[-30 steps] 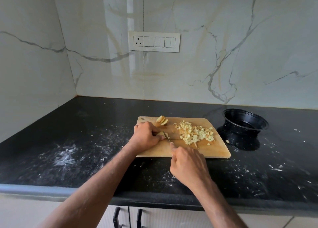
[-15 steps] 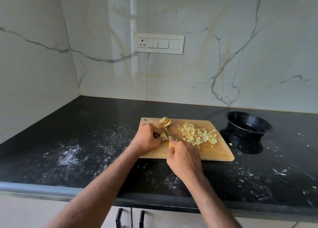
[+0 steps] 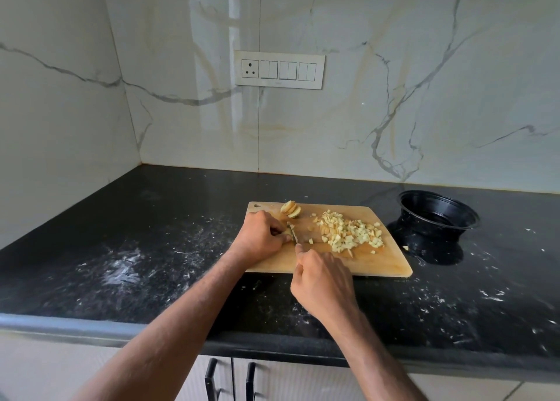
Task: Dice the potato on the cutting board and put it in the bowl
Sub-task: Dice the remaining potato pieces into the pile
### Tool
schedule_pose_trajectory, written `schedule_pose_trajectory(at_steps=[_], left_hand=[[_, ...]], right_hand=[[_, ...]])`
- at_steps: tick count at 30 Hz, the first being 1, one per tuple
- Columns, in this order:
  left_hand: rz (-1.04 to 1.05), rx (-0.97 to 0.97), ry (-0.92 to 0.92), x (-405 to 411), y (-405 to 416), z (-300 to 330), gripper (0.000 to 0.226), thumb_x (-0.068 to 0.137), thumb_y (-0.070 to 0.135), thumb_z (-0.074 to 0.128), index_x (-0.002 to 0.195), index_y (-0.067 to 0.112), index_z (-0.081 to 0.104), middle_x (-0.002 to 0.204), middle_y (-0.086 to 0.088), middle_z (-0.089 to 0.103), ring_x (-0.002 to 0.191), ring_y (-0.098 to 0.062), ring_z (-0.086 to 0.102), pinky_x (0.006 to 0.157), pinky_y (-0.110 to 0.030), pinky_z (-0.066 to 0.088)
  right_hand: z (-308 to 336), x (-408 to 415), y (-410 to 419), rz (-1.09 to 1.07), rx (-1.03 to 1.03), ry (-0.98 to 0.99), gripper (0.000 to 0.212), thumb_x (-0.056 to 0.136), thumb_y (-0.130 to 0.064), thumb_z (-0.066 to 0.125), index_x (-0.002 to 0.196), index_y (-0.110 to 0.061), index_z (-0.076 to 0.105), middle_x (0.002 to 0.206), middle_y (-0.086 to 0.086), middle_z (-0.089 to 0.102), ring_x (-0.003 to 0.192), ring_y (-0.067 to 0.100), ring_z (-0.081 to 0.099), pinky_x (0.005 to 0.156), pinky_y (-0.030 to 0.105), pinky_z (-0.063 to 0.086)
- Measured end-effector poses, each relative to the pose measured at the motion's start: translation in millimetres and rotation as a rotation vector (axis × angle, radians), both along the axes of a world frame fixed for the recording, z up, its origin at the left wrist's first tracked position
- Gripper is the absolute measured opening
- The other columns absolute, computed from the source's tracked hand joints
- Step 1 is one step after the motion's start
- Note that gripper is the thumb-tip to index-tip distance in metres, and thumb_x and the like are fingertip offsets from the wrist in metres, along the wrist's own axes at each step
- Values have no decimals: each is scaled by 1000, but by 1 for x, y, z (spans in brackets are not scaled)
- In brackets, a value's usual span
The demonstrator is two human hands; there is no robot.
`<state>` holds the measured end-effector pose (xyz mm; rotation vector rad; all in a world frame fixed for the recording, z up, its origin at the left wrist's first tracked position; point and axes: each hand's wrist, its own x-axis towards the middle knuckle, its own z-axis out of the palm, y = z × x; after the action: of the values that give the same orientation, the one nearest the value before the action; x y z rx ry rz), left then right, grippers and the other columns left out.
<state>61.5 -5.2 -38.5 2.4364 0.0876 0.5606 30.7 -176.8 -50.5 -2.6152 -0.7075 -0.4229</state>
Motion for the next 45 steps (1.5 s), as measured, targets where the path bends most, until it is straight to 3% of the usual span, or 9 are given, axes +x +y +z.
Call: schedule_pose_trajectory(at_steps=[4,8,12,19,22,29,38,41,45], left_hand=[[10,-4,-15,-2,0,0,9,83,21,81,86,13,82,84,7,73,78,-10,63,75,-23,52],[-16,-8,13,-5,1,1,12,83,18,79,89,8,81,88,-4,76,85,-20,68,84,-35,56],[-17,-29,33,-6,4,2,15,80,18,79,95,13,82,83,-1,75,81,-18,68,83,-35,58],[-14,5,44,0,9,-1,14,78,16,74,77,3,74,79,-14,72,68,-14,56,78,-45,55],[-21,14,51,0,8,-2,11,78,14,72,76,4,76,82,-12,74,78,-25,66,79,-44,54],[-13,-11,21,1,8,-1,5,78,13,76,78,12,81,77,0,76,75,-18,66,74,-38,54],[33,-23,38,4,6,-2,5,82,14,78,83,14,82,79,3,76,75,-13,66,73,-32,56],[46,-14,29,5,5,-2,6,85,13,77,86,15,82,78,5,74,72,-6,63,66,-20,53],[50,-37,38,5,7,-4,9,86,18,79,94,16,82,85,5,76,77,-8,65,74,-25,56]], right_hand=[[-2,-9,-14,-15,-6,-6,31,99,-22,52,126,-20,68,74,-8,70,44,7,52,37,18,35],[1,-10,-25,-57,42,-37,34,99,-24,53,130,-23,67,82,-12,73,45,4,50,37,16,35],[4,-9,-21,-45,129,-38,32,97,-23,58,127,-23,70,56,-20,49,38,2,42,39,13,37],[7,1,6,-16,130,-77,32,99,-25,55,127,-22,70,70,-11,68,45,3,48,37,13,26],[8,4,14,-25,120,-84,30,99,-26,54,124,-22,70,78,-7,74,54,6,58,45,13,37],[4,5,19,-51,50,-92,27,104,-28,48,106,-19,73,68,-9,65,51,5,55,50,23,54],[2,2,15,-36,38,-56,18,102,-24,52,95,-19,68,70,-10,62,52,4,53,48,19,46],[-1,-7,5,-18,21,-13,20,101,-25,52,105,-18,71,71,-9,66,47,6,54,41,20,45],[2,-11,-20,9,2,12,26,101,-27,51,118,-23,71,79,-11,72,43,5,52,36,17,34]])
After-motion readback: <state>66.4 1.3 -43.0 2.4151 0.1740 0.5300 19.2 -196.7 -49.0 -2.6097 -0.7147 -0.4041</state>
